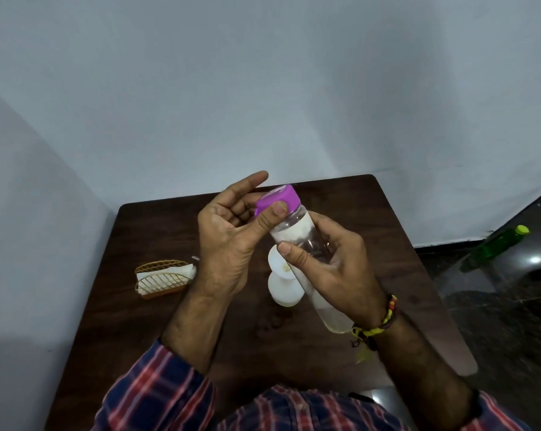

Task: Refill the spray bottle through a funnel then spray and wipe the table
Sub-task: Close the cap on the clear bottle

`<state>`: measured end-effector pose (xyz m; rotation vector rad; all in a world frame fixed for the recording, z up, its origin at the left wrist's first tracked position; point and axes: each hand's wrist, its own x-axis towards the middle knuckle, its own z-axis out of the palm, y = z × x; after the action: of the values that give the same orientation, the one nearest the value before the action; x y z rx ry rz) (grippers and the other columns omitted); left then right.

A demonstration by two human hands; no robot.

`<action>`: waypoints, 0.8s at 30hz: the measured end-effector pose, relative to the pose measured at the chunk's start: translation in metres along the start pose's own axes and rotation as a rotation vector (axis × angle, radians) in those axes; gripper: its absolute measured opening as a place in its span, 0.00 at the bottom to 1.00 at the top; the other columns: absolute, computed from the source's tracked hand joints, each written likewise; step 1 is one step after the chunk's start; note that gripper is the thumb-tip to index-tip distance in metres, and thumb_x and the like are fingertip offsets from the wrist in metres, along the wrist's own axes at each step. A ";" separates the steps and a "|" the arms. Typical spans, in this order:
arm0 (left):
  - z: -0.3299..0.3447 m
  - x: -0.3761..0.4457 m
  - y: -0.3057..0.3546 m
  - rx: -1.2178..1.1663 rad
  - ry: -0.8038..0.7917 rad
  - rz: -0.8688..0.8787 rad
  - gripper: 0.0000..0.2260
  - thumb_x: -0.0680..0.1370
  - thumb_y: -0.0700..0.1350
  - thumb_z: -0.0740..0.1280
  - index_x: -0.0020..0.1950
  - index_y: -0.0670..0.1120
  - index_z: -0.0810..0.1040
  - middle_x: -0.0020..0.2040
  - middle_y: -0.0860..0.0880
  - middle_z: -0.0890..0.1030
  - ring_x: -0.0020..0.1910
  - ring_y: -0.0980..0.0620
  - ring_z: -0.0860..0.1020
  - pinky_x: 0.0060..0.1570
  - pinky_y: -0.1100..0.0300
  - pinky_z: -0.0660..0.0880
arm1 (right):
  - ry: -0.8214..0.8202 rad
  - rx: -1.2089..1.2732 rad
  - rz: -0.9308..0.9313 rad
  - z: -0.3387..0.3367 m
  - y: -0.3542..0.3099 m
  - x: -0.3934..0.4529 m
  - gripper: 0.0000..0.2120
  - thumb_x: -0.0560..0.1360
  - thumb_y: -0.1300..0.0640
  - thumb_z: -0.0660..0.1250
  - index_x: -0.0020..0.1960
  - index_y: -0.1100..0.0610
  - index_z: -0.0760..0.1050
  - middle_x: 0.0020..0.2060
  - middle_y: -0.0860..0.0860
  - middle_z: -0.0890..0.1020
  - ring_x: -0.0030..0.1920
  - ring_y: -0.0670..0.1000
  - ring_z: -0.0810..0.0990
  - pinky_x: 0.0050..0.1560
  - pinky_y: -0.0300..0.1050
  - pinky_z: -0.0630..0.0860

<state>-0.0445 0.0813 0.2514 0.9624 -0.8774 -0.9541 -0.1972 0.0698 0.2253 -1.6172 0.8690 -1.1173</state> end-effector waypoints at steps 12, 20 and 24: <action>-0.087 -0.002 -0.017 -0.017 0.209 -0.066 0.25 0.77 0.50 0.67 0.72 0.41 0.68 0.55 0.42 0.83 0.56 0.43 0.82 0.49 0.52 0.81 | 0.077 -0.040 0.033 0.075 0.014 0.007 0.26 0.71 0.52 0.77 0.64 0.58 0.72 0.52 0.48 0.84 0.51 0.47 0.84 0.53 0.49 0.81; -0.226 -0.029 -0.113 0.561 0.899 -0.435 0.16 0.75 0.40 0.72 0.62 0.44 0.77 0.55 0.44 0.83 0.53 0.51 0.82 0.42 0.67 0.76 | 0.113 -0.084 0.047 0.126 0.031 0.019 0.24 0.69 0.56 0.79 0.61 0.61 0.75 0.51 0.50 0.84 0.50 0.46 0.83 0.52 0.41 0.80; -0.270 -0.039 -0.142 0.823 0.840 -0.669 0.20 0.75 0.42 0.72 0.67 0.46 0.74 0.62 0.45 0.79 0.61 0.47 0.77 0.54 0.57 0.75 | 0.111 -0.114 0.055 0.157 0.048 0.029 0.24 0.69 0.56 0.79 0.62 0.62 0.76 0.53 0.53 0.84 0.54 0.48 0.83 0.55 0.45 0.80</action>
<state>0.1528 0.1507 0.0258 2.2467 -0.1694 -0.5835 -0.0417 0.0772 0.1665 -1.6250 1.0602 -1.1457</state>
